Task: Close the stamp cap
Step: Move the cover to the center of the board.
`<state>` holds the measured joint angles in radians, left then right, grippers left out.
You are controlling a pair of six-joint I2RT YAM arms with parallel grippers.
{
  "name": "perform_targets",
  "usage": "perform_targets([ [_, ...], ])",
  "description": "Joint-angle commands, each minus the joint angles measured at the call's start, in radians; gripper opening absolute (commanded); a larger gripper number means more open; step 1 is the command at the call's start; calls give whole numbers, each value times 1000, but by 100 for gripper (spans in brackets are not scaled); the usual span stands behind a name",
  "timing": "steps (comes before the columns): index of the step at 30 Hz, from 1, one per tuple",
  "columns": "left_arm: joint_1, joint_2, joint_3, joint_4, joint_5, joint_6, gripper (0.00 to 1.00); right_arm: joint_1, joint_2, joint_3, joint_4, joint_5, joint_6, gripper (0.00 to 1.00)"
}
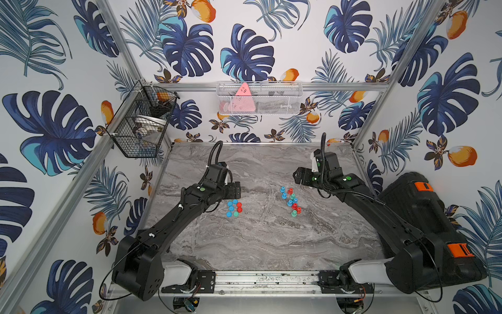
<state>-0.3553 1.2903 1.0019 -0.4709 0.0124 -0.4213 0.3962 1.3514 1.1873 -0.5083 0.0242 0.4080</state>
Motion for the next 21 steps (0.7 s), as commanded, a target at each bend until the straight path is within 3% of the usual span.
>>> perform_targets([
  [1, -22, -52, 7, -66, 55, -67, 93, 14, -43, 13, -78, 14, 22, 86],
  [6, -53, -165, -32, -141, 69, -72, 93, 26, -125, 2, -159, -31, 64, 70],
  [11, -59, -274, -85, -227, 55, -53, 93, 42, -156, -30, -227, -47, 91, 61],
  [16, -60, -345, -162, -227, 73, -71, 92, 83, -223, -112, -251, -29, 132, 62],
  [21, -60, -311, -200, -189, 81, -79, 85, 111, -278, -183, -249, -9, 138, 62],
])
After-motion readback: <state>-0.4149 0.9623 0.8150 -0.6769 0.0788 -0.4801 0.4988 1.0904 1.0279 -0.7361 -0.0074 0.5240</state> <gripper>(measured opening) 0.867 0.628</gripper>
